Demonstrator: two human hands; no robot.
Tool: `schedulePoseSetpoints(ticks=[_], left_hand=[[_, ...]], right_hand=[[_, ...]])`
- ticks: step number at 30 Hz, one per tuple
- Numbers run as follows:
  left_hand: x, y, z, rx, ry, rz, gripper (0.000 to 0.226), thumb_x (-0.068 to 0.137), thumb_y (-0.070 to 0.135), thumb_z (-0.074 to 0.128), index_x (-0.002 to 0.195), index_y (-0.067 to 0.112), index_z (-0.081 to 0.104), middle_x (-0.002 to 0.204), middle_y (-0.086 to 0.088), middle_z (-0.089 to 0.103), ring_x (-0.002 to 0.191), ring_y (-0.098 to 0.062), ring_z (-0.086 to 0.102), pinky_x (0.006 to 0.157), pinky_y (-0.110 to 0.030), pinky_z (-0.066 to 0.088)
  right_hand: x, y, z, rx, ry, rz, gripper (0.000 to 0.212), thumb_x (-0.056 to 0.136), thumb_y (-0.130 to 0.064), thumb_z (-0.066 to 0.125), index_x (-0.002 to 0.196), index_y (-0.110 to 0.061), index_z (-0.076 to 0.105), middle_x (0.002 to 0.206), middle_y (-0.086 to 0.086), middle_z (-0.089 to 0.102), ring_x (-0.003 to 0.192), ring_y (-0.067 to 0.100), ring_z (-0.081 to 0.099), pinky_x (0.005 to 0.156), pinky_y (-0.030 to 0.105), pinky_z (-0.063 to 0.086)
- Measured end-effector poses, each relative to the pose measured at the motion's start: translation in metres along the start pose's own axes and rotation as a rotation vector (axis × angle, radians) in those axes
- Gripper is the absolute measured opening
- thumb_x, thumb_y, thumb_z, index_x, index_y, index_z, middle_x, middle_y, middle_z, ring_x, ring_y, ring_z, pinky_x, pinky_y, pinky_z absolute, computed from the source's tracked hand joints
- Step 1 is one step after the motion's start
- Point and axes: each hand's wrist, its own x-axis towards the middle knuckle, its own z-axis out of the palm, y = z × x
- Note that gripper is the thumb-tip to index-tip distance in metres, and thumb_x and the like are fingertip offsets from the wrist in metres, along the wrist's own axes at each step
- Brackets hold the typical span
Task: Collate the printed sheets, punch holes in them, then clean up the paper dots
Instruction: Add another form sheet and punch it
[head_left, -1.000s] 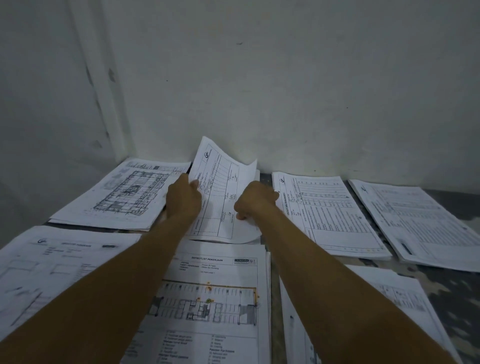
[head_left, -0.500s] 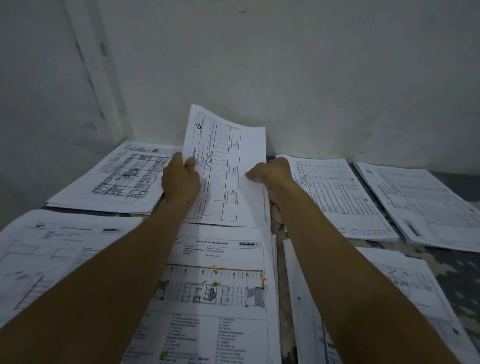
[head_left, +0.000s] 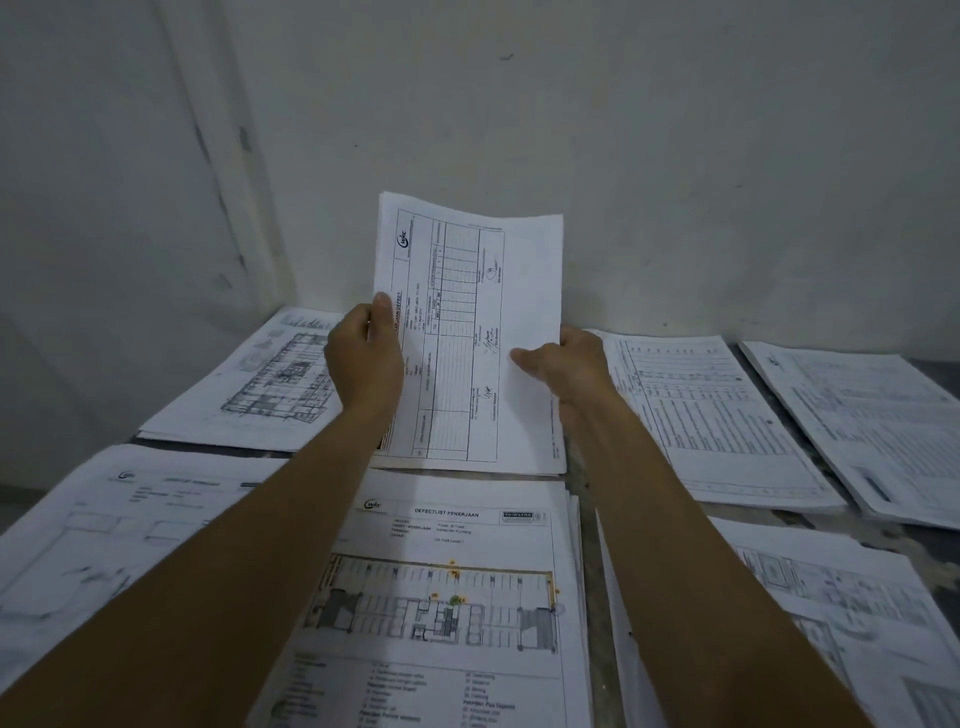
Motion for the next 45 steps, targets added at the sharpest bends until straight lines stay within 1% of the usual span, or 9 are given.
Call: schedulePoseSetpoints(ticks=[7, 11, 15, 18, 23, 28, 34, 39, 45], left_hand=[[0.027, 0.044, -0.006, -0.105, 0.02, 0.155, 0.047, 0.102, 0.043, 0.047, 0.061, 0.023, 0.033, 0.057, 0.008, 0.034, 0.05, -0.002, 0.03, 0.048, -0.017, 0.025], [0.024, 0.063, -0.005, -0.197, 0.08, 0.253, 0.044, 0.104, 0.037, 0.046, 0.064, 0.027, 0.032, 0.059, 0.011, 0.032, 0.051, 0.0, 0.03, 0.049, -0.014, 0.027], [0.014, 0.058, 0.003, -0.243, 0.061, 0.21, 0.036, 0.104, 0.042, 0.045, 0.076, 0.019, 0.045, 0.062, 0.011, 0.038, 0.053, 0.001, 0.034, 0.05, -0.013, 0.029], [0.007, 0.049, 0.008, -0.231, 0.047, 0.193, 0.036, 0.104, 0.043, 0.044, 0.079, 0.016, 0.042, 0.063, 0.01, 0.037, 0.051, 0.001, 0.035, 0.048, -0.013, 0.03], [0.011, 0.062, 0.0, -0.283, 0.076, 0.224, 0.035, 0.102, 0.046, 0.045, 0.079, 0.02, 0.039, 0.064, 0.012, 0.038, 0.056, 0.0, 0.035, 0.053, -0.013, 0.031], [0.008, 0.06, -0.005, -0.297, 0.037, 0.24, 0.029, 0.103, 0.046, 0.045, 0.078, 0.031, 0.044, 0.063, 0.013, 0.044, 0.054, 0.001, 0.041, 0.051, -0.011, 0.034], [0.013, 0.067, -0.009, -0.299, 0.075, 0.256, 0.033, 0.104, 0.043, 0.043, 0.073, 0.033, 0.038, 0.059, 0.016, 0.04, 0.055, 0.0, 0.034, 0.051, -0.012, 0.031], [0.01, 0.059, -0.01, -0.31, 0.03, 0.234, 0.026, 0.102, 0.046, 0.045, 0.081, 0.032, 0.046, 0.058, 0.021, 0.047, 0.053, 0.002, 0.042, 0.05, -0.008, 0.033], [0.008, 0.054, -0.009, -0.266, -0.006, 0.21, 0.033, 0.105, 0.043, 0.042, 0.075, 0.029, 0.039, 0.061, 0.017, 0.042, 0.054, 0.003, 0.039, 0.05, -0.009, 0.033]], right_hand=[[-0.002, -0.031, -0.011, 0.055, -0.007, -0.169, 0.035, 0.079, -0.003, 0.079, 0.113, -0.01, 0.07, 0.093, -0.008, 0.072, 0.079, 0.004, 0.069, 0.065, 0.017, 0.057], [-0.003, -0.044, -0.012, 0.084, 0.027, -0.268, 0.035, 0.078, -0.003, 0.08, 0.111, -0.012, 0.071, 0.087, -0.014, 0.07, 0.07, -0.005, 0.068, 0.06, 0.012, 0.053], [-0.003, -0.046, -0.012, 0.057, 0.026, -0.312, 0.035, 0.078, -0.005, 0.08, 0.109, -0.018, 0.07, 0.089, -0.014, 0.069, 0.079, -0.002, 0.067, 0.062, 0.01, 0.052], [-0.004, -0.045, -0.013, 0.057, 0.038, -0.317, 0.029, 0.084, -0.01, 0.076, 0.112, -0.018, 0.069, 0.096, -0.01, 0.071, 0.088, 0.005, 0.068, 0.067, 0.013, 0.054], [-0.006, -0.056, -0.012, 0.072, 0.055, -0.387, 0.023, 0.084, -0.011, 0.076, 0.092, -0.031, 0.067, 0.082, -0.023, 0.069, 0.076, -0.001, 0.069, 0.064, 0.011, 0.054], [-0.006, -0.051, -0.01, 0.089, 0.052, -0.359, 0.027, 0.085, -0.015, 0.074, 0.107, -0.025, 0.063, 0.099, -0.012, 0.069, 0.09, 0.007, 0.067, 0.075, 0.019, 0.055], [-0.006, -0.055, -0.008, 0.069, 0.043, -0.37, 0.021, 0.088, -0.017, 0.072, 0.103, -0.029, 0.063, 0.09, -0.019, 0.067, 0.085, 0.003, 0.066, 0.064, 0.013, 0.052], [-0.005, -0.049, -0.01, 0.095, 0.058, -0.341, 0.027, 0.082, -0.013, 0.075, 0.105, -0.023, 0.065, 0.099, -0.008, 0.071, 0.091, 0.012, 0.069, 0.071, 0.022, 0.056], [-0.004, -0.044, -0.005, 0.123, 0.056, -0.311, 0.015, 0.087, -0.018, 0.069, 0.098, -0.028, 0.066, 0.099, -0.007, 0.072, 0.093, 0.017, 0.069, 0.081, 0.032, 0.057]])
